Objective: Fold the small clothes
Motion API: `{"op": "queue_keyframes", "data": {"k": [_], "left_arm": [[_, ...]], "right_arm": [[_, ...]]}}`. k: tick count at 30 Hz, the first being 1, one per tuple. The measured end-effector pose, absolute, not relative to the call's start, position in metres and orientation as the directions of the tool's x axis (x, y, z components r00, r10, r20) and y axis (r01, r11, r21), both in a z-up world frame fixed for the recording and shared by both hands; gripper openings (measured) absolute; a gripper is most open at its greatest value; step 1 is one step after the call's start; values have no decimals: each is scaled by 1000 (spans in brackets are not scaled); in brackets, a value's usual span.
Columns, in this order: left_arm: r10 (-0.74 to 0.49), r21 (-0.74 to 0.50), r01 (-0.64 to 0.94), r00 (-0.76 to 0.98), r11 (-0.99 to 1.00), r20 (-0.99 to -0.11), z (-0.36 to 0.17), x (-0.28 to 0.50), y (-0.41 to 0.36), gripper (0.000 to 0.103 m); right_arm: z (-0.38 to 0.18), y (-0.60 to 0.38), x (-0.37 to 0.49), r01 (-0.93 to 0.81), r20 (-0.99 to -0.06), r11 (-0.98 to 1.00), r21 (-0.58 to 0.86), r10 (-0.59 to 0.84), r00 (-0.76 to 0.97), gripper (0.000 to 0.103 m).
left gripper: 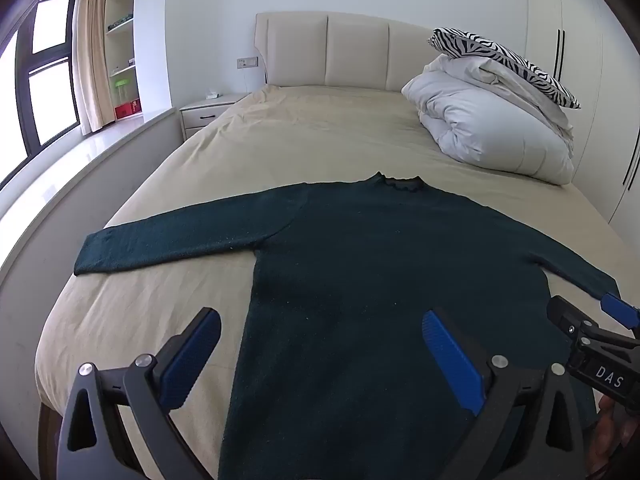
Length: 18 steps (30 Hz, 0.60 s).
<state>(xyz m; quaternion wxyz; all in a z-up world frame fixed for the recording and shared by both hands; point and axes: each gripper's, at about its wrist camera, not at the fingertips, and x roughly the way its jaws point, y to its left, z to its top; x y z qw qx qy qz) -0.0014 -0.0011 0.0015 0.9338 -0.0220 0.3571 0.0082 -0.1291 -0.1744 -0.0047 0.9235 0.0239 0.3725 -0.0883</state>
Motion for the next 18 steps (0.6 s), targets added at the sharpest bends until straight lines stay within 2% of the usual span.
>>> {"op": "queue_keyframes", "data": {"k": [18], "left_arm": [[3,-44,-44,735,998,-678,-1,3,-2,103]], "right_arm": [[-6,-170,-130,175,-693,984,-30,-147,706,103]]}}
